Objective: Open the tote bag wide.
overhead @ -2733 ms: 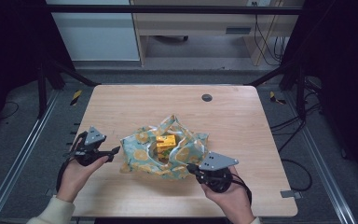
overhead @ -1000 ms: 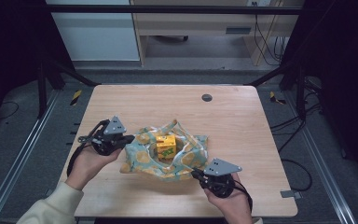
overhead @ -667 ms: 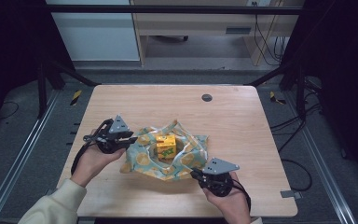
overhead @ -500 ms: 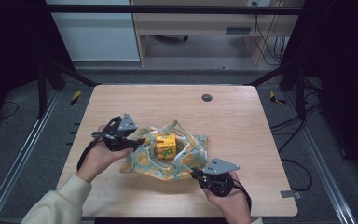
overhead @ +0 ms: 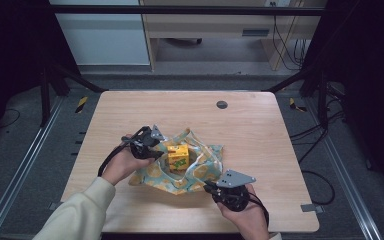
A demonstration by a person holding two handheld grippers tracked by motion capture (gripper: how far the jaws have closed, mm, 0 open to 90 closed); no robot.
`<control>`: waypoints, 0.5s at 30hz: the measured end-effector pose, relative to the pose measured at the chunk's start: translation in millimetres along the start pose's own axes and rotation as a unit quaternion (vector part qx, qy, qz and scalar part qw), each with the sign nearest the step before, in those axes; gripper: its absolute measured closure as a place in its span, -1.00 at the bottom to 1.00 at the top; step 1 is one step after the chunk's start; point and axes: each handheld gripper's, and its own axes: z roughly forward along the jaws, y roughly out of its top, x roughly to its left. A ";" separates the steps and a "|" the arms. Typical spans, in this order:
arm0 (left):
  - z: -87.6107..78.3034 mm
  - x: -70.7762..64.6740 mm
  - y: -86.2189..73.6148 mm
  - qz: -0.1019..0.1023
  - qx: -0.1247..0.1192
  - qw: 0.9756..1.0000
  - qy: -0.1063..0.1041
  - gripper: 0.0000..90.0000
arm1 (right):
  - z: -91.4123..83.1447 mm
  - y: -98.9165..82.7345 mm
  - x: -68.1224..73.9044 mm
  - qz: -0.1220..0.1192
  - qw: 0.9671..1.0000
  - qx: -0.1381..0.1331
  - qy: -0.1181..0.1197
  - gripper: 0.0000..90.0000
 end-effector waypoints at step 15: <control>-84.0 -11.9 4.3 -0.010 -0.120 0.992 -0.027 0.96 | -2.8 -0.1 1.1 0.000 1.000 0.000 -0.007 0.85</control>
